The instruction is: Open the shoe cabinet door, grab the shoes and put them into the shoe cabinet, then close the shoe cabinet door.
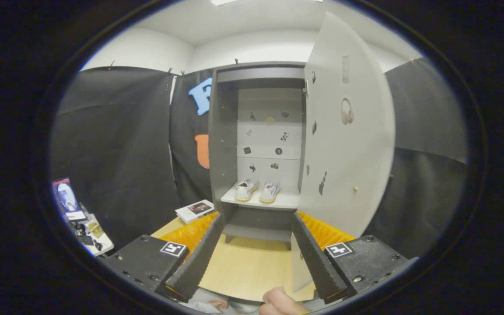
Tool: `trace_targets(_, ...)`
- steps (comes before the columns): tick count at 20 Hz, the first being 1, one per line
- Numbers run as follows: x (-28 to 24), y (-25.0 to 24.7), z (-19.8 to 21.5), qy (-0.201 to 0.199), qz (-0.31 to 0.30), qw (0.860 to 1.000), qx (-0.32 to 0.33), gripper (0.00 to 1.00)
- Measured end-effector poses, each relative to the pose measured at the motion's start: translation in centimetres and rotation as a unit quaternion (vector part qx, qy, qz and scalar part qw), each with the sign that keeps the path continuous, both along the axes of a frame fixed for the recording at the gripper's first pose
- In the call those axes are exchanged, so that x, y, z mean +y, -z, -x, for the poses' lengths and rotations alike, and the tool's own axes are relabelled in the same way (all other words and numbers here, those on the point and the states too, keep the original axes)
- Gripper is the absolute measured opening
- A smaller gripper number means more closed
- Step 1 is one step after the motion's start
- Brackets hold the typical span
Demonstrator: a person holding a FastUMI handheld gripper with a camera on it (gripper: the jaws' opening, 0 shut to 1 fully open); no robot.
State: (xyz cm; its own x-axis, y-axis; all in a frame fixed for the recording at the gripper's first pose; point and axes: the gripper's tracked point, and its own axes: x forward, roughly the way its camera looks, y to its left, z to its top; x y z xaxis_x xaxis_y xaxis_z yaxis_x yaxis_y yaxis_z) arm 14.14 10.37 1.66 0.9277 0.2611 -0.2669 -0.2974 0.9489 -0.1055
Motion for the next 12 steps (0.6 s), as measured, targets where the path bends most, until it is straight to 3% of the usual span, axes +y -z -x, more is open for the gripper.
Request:
trace_targets(7,-9.5,-2.2,3.5,0.023,0.010,0.999,-0.034,1.00)
trace_targets(12,-20.0,-4.8,2.2,0.090,0.004,0.994,-0.066,1.00)
